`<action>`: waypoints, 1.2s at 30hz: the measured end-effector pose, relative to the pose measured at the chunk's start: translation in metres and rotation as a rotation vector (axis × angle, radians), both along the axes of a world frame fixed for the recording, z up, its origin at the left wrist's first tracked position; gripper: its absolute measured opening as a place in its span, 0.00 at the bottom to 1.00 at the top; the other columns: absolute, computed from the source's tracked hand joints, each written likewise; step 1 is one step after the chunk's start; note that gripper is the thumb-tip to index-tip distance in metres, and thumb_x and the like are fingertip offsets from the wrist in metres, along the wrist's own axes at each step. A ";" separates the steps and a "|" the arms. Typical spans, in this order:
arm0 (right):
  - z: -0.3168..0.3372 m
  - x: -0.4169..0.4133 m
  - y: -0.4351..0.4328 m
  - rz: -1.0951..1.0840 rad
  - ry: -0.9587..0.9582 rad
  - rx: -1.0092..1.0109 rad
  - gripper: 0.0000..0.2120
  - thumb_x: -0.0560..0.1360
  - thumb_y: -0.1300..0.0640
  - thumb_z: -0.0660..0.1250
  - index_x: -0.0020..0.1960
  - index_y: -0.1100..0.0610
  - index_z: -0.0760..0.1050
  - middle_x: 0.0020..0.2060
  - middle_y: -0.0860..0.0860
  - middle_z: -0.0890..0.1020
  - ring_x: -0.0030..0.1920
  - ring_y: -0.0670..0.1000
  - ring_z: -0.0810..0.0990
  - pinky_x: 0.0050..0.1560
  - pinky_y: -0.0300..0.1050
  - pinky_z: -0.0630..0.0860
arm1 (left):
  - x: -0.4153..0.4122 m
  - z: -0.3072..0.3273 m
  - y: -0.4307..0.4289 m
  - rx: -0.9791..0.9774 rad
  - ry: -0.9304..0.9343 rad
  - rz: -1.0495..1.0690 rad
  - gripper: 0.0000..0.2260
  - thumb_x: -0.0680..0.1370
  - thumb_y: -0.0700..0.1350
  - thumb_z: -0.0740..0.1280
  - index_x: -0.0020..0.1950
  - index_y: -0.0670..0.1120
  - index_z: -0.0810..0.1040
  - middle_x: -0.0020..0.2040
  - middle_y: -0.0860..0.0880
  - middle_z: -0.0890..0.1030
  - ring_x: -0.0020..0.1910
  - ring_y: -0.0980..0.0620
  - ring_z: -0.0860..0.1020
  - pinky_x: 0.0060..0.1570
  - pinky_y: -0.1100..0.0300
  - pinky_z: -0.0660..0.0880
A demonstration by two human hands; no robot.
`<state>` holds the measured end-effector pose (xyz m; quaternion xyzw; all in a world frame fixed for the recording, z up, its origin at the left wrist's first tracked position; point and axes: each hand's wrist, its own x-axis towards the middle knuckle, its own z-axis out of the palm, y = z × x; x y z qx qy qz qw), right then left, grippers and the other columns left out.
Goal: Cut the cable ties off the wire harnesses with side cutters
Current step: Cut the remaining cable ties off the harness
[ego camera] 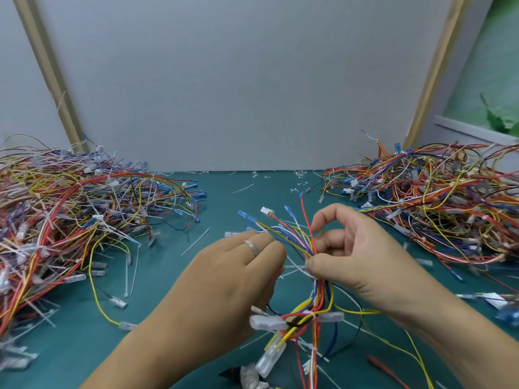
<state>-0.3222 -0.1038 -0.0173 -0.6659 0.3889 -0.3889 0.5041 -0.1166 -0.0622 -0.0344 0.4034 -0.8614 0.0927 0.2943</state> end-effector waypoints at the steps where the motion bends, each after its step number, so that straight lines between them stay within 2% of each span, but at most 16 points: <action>1: 0.000 0.000 0.000 -0.001 -0.009 -0.009 0.19 0.56 0.55 0.73 0.45 0.47 0.73 0.34 0.56 0.79 0.33 0.51 0.76 0.40 0.50 0.73 | -0.001 0.000 0.001 -0.001 0.012 0.008 0.15 0.69 0.38 0.76 0.49 0.46 0.73 0.43 0.48 0.77 0.40 0.45 0.75 0.39 0.55 0.74; 4: 0.001 -0.002 -0.001 0.002 -0.039 -0.065 0.18 0.59 0.60 0.73 0.45 0.48 0.74 0.34 0.56 0.79 0.34 0.53 0.75 0.41 0.52 0.74 | 0.000 0.006 0.001 -0.048 0.007 0.004 0.02 0.77 0.42 0.68 0.46 0.45 0.76 0.41 0.49 0.78 0.39 0.46 0.75 0.38 0.54 0.74; 8: 0.001 0.000 -0.001 0.018 -0.162 -0.120 0.15 0.63 0.66 0.73 0.44 0.50 0.75 0.35 0.56 0.79 0.38 0.56 0.77 0.43 0.52 0.78 | 0.011 0.012 -0.006 -0.121 0.031 0.126 0.09 0.80 0.48 0.64 0.43 0.48 0.80 0.37 0.54 0.78 0.36 0.48 0.73 0.37 0.51 0.72; 10: 0.001 0.000 0.001 0.046 -0.221 -0.120 0.15 0.63 0.67 0.72 0.44 0.52 0.74 0.36 0.56 0.80 0.39 0.55 0.80 0.41 0.47 0.81 | 0.015 0.012 -0.009 -0.114 0.164 0.213 0.10 0.79 0.49 0.62 0.45 0.48 0.81 0.38 0.55 0.79 0.35 0.50 0.71 0.39 0.51 0.71; 14: 0.001 0.002 0.007 0.066 -0.174 -0.200 0.16 0.65 0.65 0.74 0.44 0.50 0.73 0.37 0.52 0.82 0.41 0.57 0.82 0.43 0.48 0.80 | 0.010 0.009 -0.008 -0.036 0.436 0.224 0.12 0.77 0.48 0.60 0.54 0.52 0.82 0.45 0.60 0.82 0.36 0.53 0.75 0.43 0.58 0.72; 16: 0.005 0.003 0.010 0.045 -0.162 -0.218 0.17 0.65 0.65 0.78 0.44 0.50 0.74 0.36 0.52 0.81 0.41 0.58 0.81 0.43 0.48 0.81 | 0.005 0.006 -0.007 0.008 0.565 0.178 0.10 0.77 0.47 0.61 0.52 0.53 0.82 0.42 0.58 0.82 0.36 0.54 0.76 0.40 0.65 0.70; 18: 0.010 0.006 0.013 0.011 -0.215 -0.189 0.19 0.62 0.66 0.80 0.44 0.52 0.74 0.34 0.52 0.80 0.38 0.55 0.80 0.41 0.49 0.81 | 0.001 0.005 -0.008 0.050 0.800 0.092 0.09 0.77 0.49 0.62 0.49 0.52 0.81 0.38 0.55 0.81 0.34 0.54 0.75 0.37 0.65 0.70; 21: 0.028 0.007 0.019 -0.041 -0.400 -0.061 0.16 0.61 0.62 0.75 0.46 0.56 0.75 0.34 0.52 0.80 0.32 0.49 0.80 0.27 0.39 0.77 | 0.003 0.003 -0.013 0.173 1.181 0.014 0.06 0.76 0.48 0.63 0.46 0.49 0.78 0.37 0.55 0.77 0.35 0.51 0.73 0.38 0.60 0.70; 24: 0.056 0.003 0.015 -0.107 -0.538 -0.004 0.13 0.60 0.60 0.75 0.42 0.52 0.76 0.34 0.51 0.81 0.28 0.46 0.80 0.24 0.35 0.75 | -0.001 -0.002 -0.016 0.357 1.196 0.069 0.09 0.75 0.50 0.62 0.38 0.48 0.75 0.32 0.50 0.74 0.31 0.51 0.71 0.33 0.54 0.67; 26: 0.074 0.005 -0.002 -0.163 -0.567 -0.017 0.12 0.65 0.61 0.75 0.43 0.52 0.75 0.32 0.50 0.83 0.26 0.45 0.80 0.24 0.34 0.75 | -0.007 -0.005 -0.018 0.592 1.171 0.025 0.14 0.76 0.53 0.63 0.34 0.48 0.76 0.28 0.49 0.75 0.26 0.50 0.72 0.29 0.57 0.67; 27: 0.080 0.010 -0.015 -0.198 -0.558 -0.035 0.11 0.68 0.64 0.74 0.44 0.53 0.74 0.31 0.50 0.83 0.26 0.45 0.80 0.26 0.35 0.76 | -0.010 -0.004 -0.019 0.762 1.181 -0.043 0.18 0.77 0.57 0.63 0.33 0.48 0.78 0.27 0.46 0.76 0.24 0.48 0.73 0.27 0.59 0.68; 29: 0.083 0.024 -0.045 -0.270 -0.513 -0.074 0.10 0.73 0.67 0.72 0.43 0.55 0.73 0.33 0.52 0.81 0.28 0.46 0.80 0.29 0.39 0.79 | -0.014 -0.001 -0.019 1.091 1.197 -0.176 0.28 0.72 0.67 0.56 0.36 0.43 0.78 0.29 0.43 0.78 0.24 0.46 0.77 0.24 0.61 0.71; 31: 0.075 0.039 -0.075 -0.311 -0.451 -0.066 0.09 0.75 0.67 0.71 0.43 0.58 0.73 0.37 0.55 0.79 0.32 0.49 0.80 0.36 0.43 0.83 | -0.017 -0.002 -0.019 1.246 1.200 -0.262 0.34 0.66 0.72 0.53 0.43 0.41 0.75 0.35 0.43 0.81 0.29 0.45 0.81 0.28 0.58 0.76; 32: 0.068 0.045 -0.087 -0.305 -0.378 -0.050 0.06 0.76 0.65 0.70 0.45 0.58 0.74 0.39 0.56 0.80 0.36 0.50 0.80 0.40 0.45 0.83 | -0.019 -0.004 -0.018 1.284 1.209 -0.286 0.35 0.66 0.73 0.54 0.47 0.41 0.75 0.40 0.42 0.83 0.32 0.45 0.82 0.31 0.56 0.78; 34: 0.050 0.051 -0.101 -0.295 0.007 -0.126 0.03 0.78 0.58 0.69 0.51 0.57 0.78 0.46 0.54 0.82 0.44 0.50 0.81 0.47 0.47 0.81 | -0.021 -0.010 -0.017 1.285 1.231 -0.295 0.32 0.73 0.70 0.61 0.56 0.40 0.73 0.50 0.41 0.85 0.34 0.47 0.82 0.30 0.57 0.79; 36: 0.032 0.051 -0.102 -0.275 0.428 -0.322 0.10 0.80 0.53 0.66 0.58 0.54 0.82 0.52 0.49 0.85 0.51 0.47 0.81 0.53 0.44 0.77 | -0.018 -0.017 -0.018 1.151 1.300 -0.233 0.21 0.78 0.52 0.69 0.62 0.40 0.71 0.50 0.41 0.85 0.30 0.49 0.80 0.24 0.61 0.75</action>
